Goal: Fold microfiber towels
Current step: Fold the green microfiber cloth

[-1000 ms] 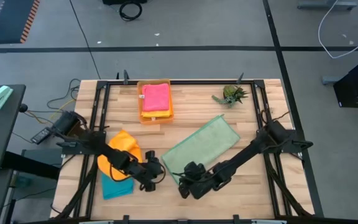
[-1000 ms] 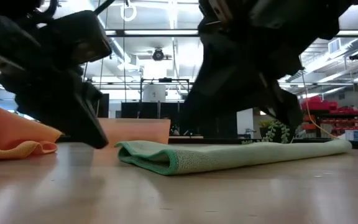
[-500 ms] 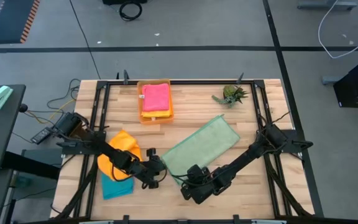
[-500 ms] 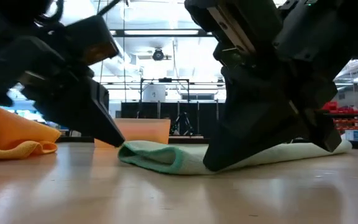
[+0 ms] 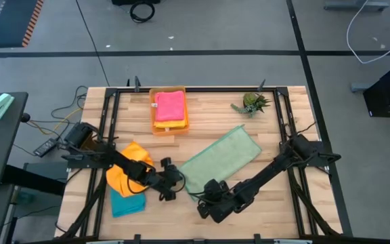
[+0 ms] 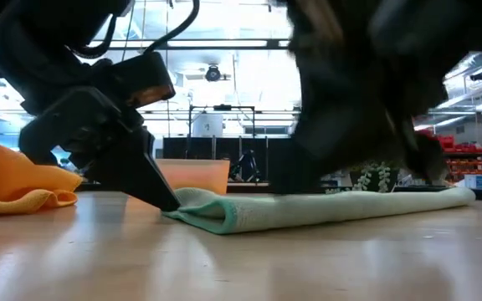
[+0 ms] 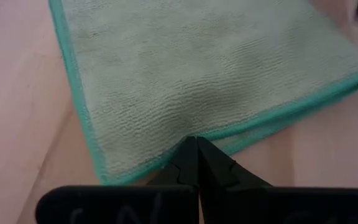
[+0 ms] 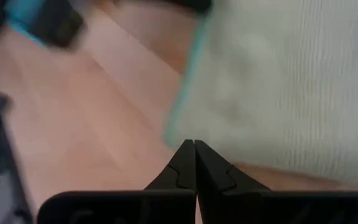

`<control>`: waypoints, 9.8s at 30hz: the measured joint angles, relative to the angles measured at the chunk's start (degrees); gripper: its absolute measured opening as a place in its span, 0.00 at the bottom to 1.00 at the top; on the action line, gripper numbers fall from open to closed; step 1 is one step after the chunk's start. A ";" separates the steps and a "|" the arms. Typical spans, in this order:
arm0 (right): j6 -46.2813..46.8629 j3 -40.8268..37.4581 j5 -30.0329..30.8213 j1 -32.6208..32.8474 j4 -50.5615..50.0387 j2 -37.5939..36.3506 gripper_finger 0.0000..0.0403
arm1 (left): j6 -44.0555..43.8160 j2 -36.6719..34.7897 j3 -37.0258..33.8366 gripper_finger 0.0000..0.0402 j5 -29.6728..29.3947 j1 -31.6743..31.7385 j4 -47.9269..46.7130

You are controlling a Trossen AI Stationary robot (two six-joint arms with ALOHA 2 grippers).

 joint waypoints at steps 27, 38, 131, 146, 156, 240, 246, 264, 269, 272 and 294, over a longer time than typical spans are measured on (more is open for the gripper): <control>1.77 0.07 -5.65 -1.63 2.74 3.43 0.00 | -11.48 -0.22 0.24 0.01 -3.60 -0.39 -5.94; 5.28 0.09 -5.84 -0.04 1.54 3.35 0.00 | -25.58 -1.90 -0.14 0.01 -5.37 -1.27 -8.23; 3.92 -30.08 -6.92 1.39 9.07 -24.43 0.00 | -21.99 9.04 21.73 0.02 10.06 -1.77 -11.93; 7.08 -27.93 -6.41 3.92 14.66 -17.11 0.00 | -21.67 11.72 21.70 0.02 16.39 -1.79 -10.27; 11.84 -27.43 -5.16 3.17 14.47 -10.89 0.00 | -17.09 11.70 21.70 0.03 20.19 -2.34 -9.78; 5.61 -27.91 -11.66 -2.35 -6.86 -21.44 0.00 | -21.08 17.24 22.07 0.01 14.66 2.47 6.65; 5.56 -27.89 -11.83 -2.35 -7.18 -21.48 0.00 | -22.58 18.01 22.58 0.01 14.51 1.97 7.08; 6.09 -27.85 -11.88 -2.35 -7.92 -21.50 0.00 | -22.52 23.19 31.36 0.01 14.62 0.66 3.50; 6.07 -27.85 -11.90 -2.35 -8.23 -21.50 0.00 | -24.24 22.08 31.32 0.01 20.17 0.28 0.93; 6.03 -27.85 -11.91 -2.35 -8.25 -21.50 0.00 | -26.43 21.12 31.30 0.02 24.31 0.22 -2.07; 4.23 -27.58 -11.88 -2.35 -8.46 -21.79 0.00 | 19.26 12.60 31.38 0.04 28.03 3.08 -8.31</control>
